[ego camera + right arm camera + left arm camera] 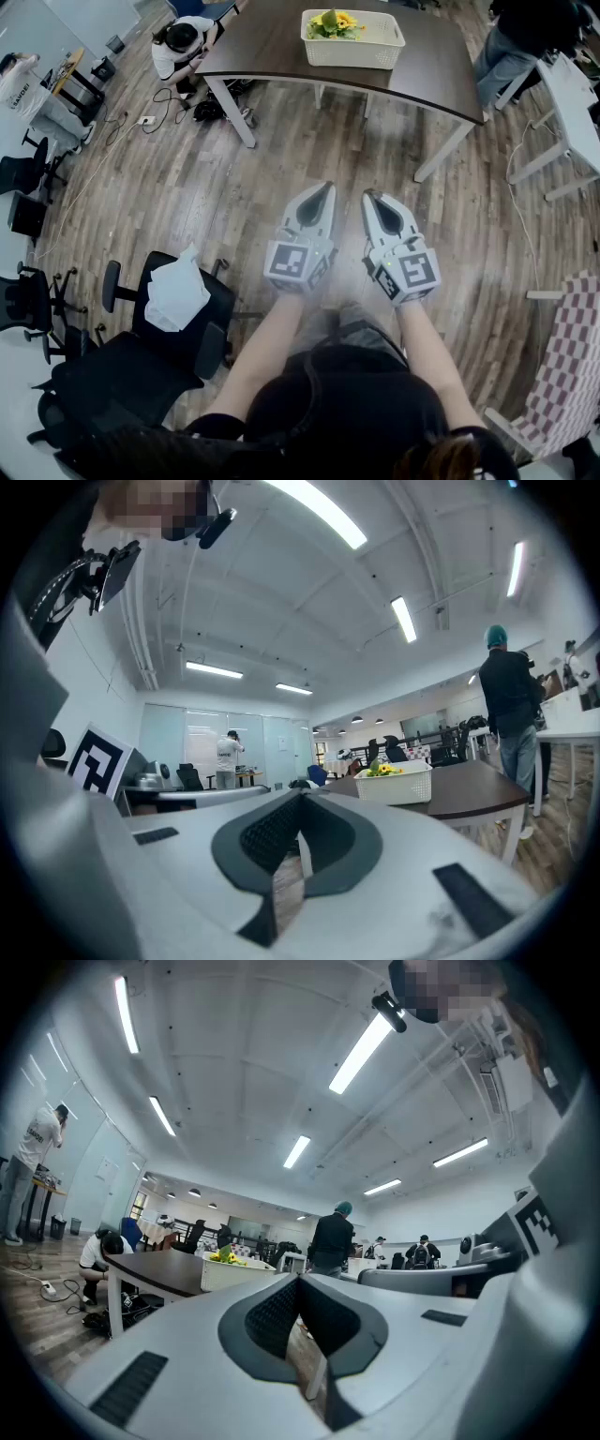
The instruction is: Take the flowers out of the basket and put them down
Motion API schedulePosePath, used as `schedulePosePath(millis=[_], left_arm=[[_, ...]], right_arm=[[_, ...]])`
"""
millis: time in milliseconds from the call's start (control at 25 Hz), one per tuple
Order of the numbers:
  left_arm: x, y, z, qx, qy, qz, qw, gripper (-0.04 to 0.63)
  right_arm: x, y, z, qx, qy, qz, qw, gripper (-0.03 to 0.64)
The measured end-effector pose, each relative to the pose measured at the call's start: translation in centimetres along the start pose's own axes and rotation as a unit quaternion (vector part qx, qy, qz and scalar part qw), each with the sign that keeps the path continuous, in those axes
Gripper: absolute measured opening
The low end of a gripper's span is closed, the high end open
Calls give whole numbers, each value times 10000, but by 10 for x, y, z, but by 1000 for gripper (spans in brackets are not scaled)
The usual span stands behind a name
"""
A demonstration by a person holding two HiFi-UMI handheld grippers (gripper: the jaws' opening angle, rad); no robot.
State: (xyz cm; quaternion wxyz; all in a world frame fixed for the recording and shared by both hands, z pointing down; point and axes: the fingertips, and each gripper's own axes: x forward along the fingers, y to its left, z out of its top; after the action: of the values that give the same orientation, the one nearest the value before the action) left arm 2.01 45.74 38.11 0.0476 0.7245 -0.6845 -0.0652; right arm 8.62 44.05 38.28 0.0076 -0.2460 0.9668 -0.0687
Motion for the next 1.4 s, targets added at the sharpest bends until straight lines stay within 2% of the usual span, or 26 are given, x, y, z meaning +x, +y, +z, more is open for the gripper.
schedulePosePath(millis=[440,720,1120,1400], left_arm=[[38,31,-1,56,11,86,9999,11],[96,58,-5,-38,34,185,9998,11],[188,82,-7,54,121,296,9995,11],[234,102,-14,88,164,381,9991,11]], right_arm=[[44,-22,2,154,-129,45,9998,2],[94,-62,8,120,-119,103,9998,2],[154,-133,15,-13,3,-84,10000,2],[192,-168,16,7,53,38,10000,2]])
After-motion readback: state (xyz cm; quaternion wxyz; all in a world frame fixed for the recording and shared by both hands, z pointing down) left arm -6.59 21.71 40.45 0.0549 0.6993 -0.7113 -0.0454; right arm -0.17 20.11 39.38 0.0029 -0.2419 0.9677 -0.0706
